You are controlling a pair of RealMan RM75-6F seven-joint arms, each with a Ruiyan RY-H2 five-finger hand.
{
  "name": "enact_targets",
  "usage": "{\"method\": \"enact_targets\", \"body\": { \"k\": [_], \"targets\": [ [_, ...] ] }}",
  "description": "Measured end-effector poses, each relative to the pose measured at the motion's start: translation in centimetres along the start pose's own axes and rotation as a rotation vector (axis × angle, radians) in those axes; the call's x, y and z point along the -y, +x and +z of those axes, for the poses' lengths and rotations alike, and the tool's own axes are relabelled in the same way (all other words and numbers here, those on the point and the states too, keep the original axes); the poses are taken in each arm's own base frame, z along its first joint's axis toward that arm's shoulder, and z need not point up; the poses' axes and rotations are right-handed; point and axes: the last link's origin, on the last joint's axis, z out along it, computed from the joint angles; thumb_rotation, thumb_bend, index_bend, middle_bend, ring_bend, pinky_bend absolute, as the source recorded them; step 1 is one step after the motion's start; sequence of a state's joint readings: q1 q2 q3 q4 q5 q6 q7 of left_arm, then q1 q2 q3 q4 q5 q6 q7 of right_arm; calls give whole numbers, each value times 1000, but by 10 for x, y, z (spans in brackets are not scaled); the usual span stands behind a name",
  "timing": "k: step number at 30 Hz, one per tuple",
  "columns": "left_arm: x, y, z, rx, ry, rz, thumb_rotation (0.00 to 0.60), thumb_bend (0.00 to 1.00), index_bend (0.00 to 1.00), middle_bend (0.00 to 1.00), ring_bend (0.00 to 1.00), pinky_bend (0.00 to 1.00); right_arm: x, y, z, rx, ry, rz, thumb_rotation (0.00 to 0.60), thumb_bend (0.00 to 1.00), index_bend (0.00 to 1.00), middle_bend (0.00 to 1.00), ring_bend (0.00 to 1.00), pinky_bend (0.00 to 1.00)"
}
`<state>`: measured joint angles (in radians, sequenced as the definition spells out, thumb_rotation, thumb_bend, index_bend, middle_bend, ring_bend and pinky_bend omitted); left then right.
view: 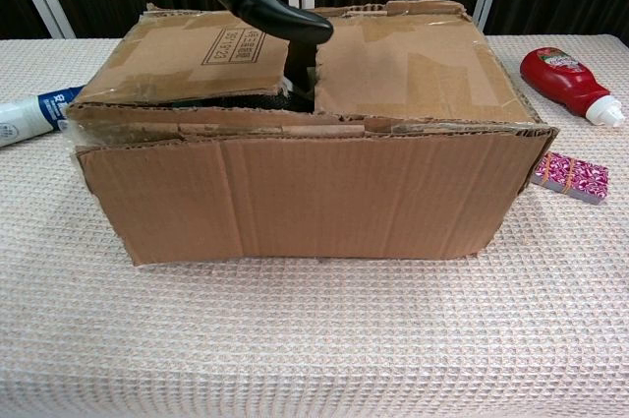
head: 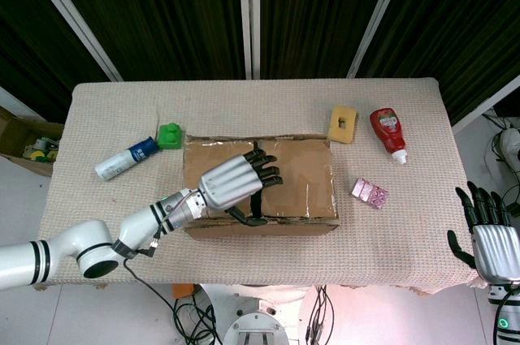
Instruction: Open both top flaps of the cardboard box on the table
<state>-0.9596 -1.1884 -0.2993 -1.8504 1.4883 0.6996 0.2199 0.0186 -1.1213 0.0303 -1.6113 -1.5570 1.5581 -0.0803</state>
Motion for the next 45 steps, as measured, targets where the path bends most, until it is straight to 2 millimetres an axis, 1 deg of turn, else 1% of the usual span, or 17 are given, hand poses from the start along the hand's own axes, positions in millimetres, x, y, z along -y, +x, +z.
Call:
{"method": "enact_targets", "body": {
  "k": [4, 6, 8, 9, 11, 12, 14, 15, 16, 19, 24, 31, 39, 45],
  "targets": [
    [0, -2, 12, 21, 2, 19, 167, 188, 248, 250, 135, 194, -2, -1, 0, 2, -5, 1, 600, 377, 0, 0, 0, 0],
    [0, -2, 14, 26, 8, 16, 151, 166, 248, 255, 135, 194, -3, 0, 0, 2, -6, -1, 600, 376, 0, 0, 0, 0],
    [1, -2, 14, 30, 15, 14, 131, 122, 249, 268, 135, 194, -4, 0, -1, 1, -4, -1, 600, 376, 0, 0, 0, 0],
    [2, -2, 14, 32, 18, 16, 130, 110, 251, 275, 135, 194, -4, 1, -1, 0, -4, -1, 600, 376, 0, 0, 0, 0],
    [2, -3, 13, 34, 23, 21, 124, 83, 279, 302, 135, 194, -5, 1, -1, -1, -4, 2, 600, 376, 0, 0, 0, 0],
    [3, -4, 13, 35, 25, 22, 104, 74, 296, 311, 134, 194, -5, 1, -2, -2, -5, 3, 600, 376, 0, 0, 0, 0],
    [4, -6, 12, 34, 27, 29, 27, 51, 337, 324, 125, 194, -6, 1, -2, -2, -7, 5, 600, 373, 0, 0, 0, 0],
    [5, -7, 13, 32, 27, 34, 5, 44, 351, 330, 121, 194, -7, 1, -2, -2, -7, 7, 600, 370, 0, 0, 0, 0],
    [6, -9, 13, 29, 27, 39, 0, 37, 367, 338, 118, 194, -7, 1, -2, -2, -7, 11, 600, 366, 0, 0, 0, 0],
    [7, -14, 14, 23, 26, 40, 0, 26, 385, 353, 111, 194, -9, 0, -3, -2, -6, 14, 600, 363, 0, 0, 0, 0],
    [7, -19, 17, 18, 11, 37, 0, 23, 385, 363, 109, 193, -11, 0, -5, -7, -3, 15, 600, 363, 0, 0, 0, 0],
    [11, -26, 17, 49, 9, 107, 0, 23, 390, 375, 109, 193, -12, 1, -8, -12, -6, 12, 600, 362, 0, 0, 0, 0],
    [18, -25, 13, 60, 27, 169, 0, 23, 435, 406, 110, 193, -12, 0, -8, -8, -3, 14, 600, 363, 0, 0, 0, 0],
    [25, -25, 7, 86, 61, 205, 0, 23, 488, 420, 110, 193, -12, -1, -9, -6, -8, 13, 600, 363, 0, 0, 0, 0]
  ]
}}
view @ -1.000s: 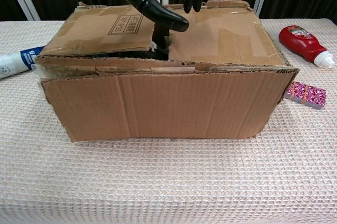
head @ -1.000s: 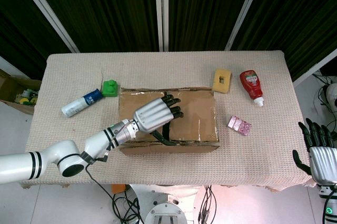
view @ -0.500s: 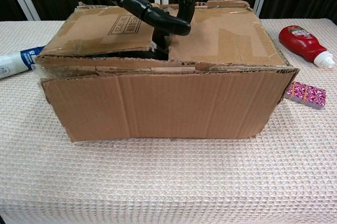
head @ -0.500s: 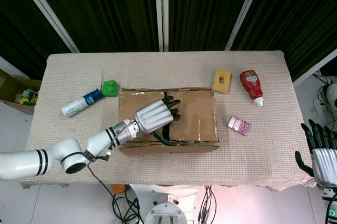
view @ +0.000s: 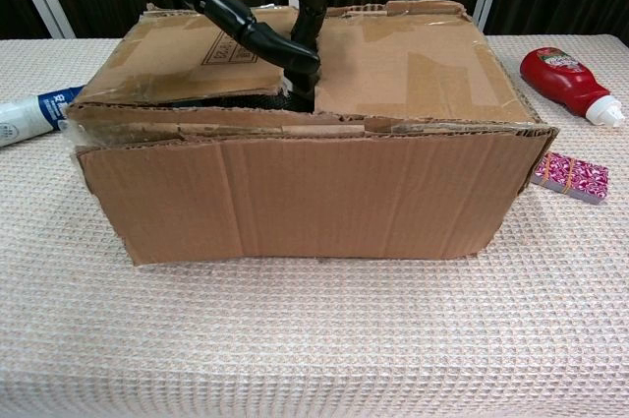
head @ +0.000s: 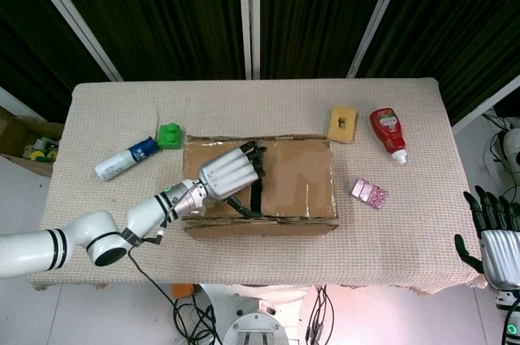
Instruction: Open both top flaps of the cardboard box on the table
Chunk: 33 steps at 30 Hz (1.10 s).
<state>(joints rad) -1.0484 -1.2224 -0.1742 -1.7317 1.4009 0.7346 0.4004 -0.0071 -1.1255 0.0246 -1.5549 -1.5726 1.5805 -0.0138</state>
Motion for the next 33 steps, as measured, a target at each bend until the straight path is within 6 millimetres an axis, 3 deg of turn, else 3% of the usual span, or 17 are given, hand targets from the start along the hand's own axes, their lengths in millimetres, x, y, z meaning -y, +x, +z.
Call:
{"method": "enact_targets", "body": {
  "k": [11, 21, 33],
  "targets": [
    [4, -1, -14, 30, 27, 9, 0, 21, 526, 487, 112, 193, 1, 0, -1, -4, -6, 4, 600, 363, 0, 0, 0, 0],
    [10, 17, -32, -25, 44, 93, 0, 17, 558, 511, 122, 193, 2, 1, 0, -8, -4, -1, 600, 361, 0, 0, 0, 0],
    [35, 52, -80, -66, 179, 33, 0, 1, 545, 498, 123, 194, 6, 1, 2, -12, 2, -6, 600, 361, 0, 0, 0, 0]
  ]
}}
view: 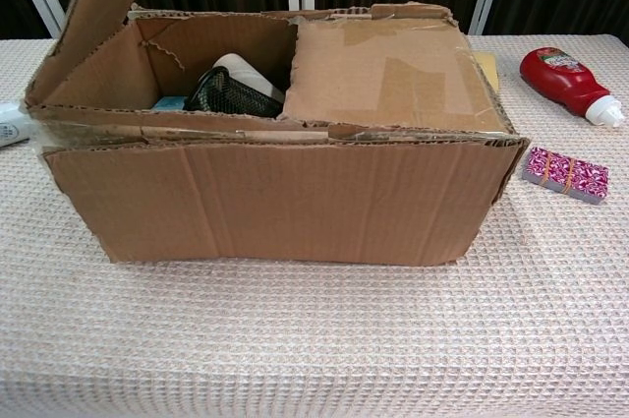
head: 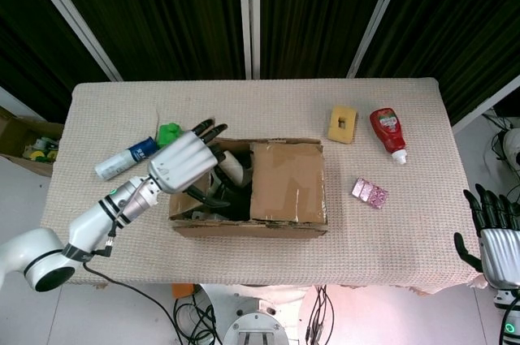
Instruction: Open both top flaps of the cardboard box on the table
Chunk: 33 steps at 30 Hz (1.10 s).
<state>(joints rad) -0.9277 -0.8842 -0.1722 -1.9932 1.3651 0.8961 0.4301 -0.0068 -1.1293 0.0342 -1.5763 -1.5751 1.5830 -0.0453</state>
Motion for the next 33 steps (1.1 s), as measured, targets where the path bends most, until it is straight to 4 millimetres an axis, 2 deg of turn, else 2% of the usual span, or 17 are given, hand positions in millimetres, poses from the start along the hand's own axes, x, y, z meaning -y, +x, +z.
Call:
{"method": "enact_targets", "body": {
  "k": [4, 10, 21, 33],
  "targets": [
    [13, 11, -15, -16, 51, -56, 0, 0, 541, 496, 123, 194, 4, -1, 2, 3, 11, -3, 600, 361, 0, 0, 0, 0],
    [28, 17, -34, -27, 104, -120, 0, 0, 541, 497, 123, 194, 10, -2, 3, 7, 23, -10, 600, 362, 0, 0, 0, 0],
    [47, 15, -67, 12, 185, -151, 0, 0, 544, 534, 123, 194, 16, -4, 2, 12, 32, -19, 600, 362, 0, 0, 0, 0],
    [69, 12, -99, 200, 380, -219, 0, 0, 544, 540, 125, 187, 17, -6, -1, 18, 35, -26, 600, 362, 0, 0, 0, 0]
  ]
}}
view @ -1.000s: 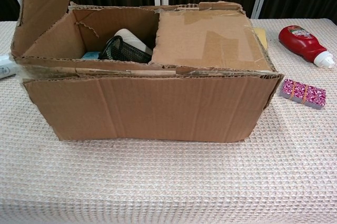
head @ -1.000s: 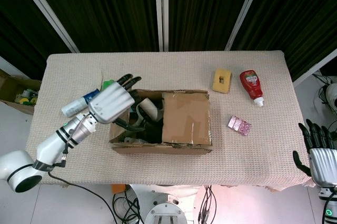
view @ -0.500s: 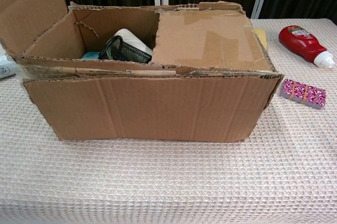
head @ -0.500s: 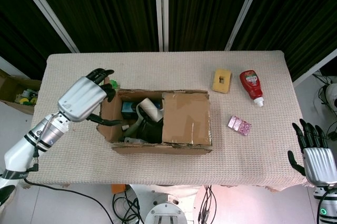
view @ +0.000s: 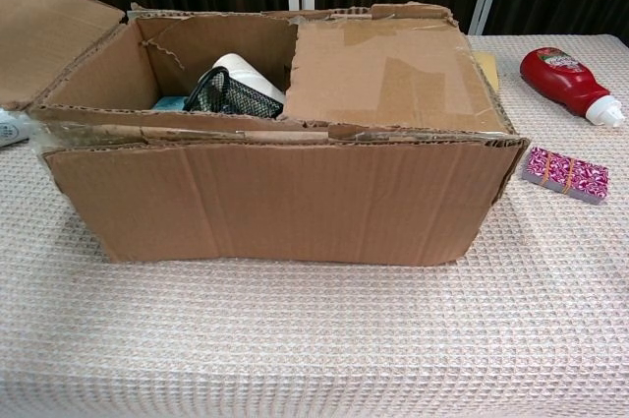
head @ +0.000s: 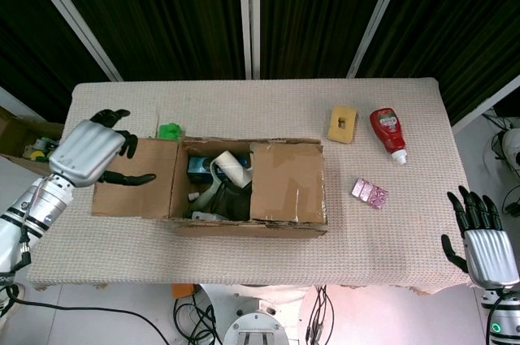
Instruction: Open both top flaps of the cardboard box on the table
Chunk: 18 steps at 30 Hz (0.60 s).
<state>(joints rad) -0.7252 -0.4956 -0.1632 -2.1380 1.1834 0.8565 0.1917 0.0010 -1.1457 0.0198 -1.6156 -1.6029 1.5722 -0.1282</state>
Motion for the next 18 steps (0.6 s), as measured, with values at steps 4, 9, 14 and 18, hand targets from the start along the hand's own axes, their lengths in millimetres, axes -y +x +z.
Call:
{"method": "enact_targets", "body": {
  "k": [4, 9, 14, 18],
  "targets": [
    [7, 2, -7, 28, 60, -12, 0, 0, 441, 423, 133, 188, 4, 2, 3, -2, 18, -6, 600, 363, 0, 0, 0, 0],
    [15, 1, -16, -39, 94, -9, 0, 0, 188, 221, 125, 189, 21, 11, 17, -22, 117, -50, 600, 348, 0, 0, 0, 0],
    [34, -13, -34, -166, 149, 9, 0, 9, 114, 164, 94, 188, 54, 27, 45, -43, 286, -78, 600, 461, 0, 37, 0, 0],
    [58, -44, -54, -259, 220, 3, 0, 18, 109, 150, 72, 186, 83, 38, 69, -27, 410, -101, 600, 604, 0, 43, 0, 0]
  ]
}}
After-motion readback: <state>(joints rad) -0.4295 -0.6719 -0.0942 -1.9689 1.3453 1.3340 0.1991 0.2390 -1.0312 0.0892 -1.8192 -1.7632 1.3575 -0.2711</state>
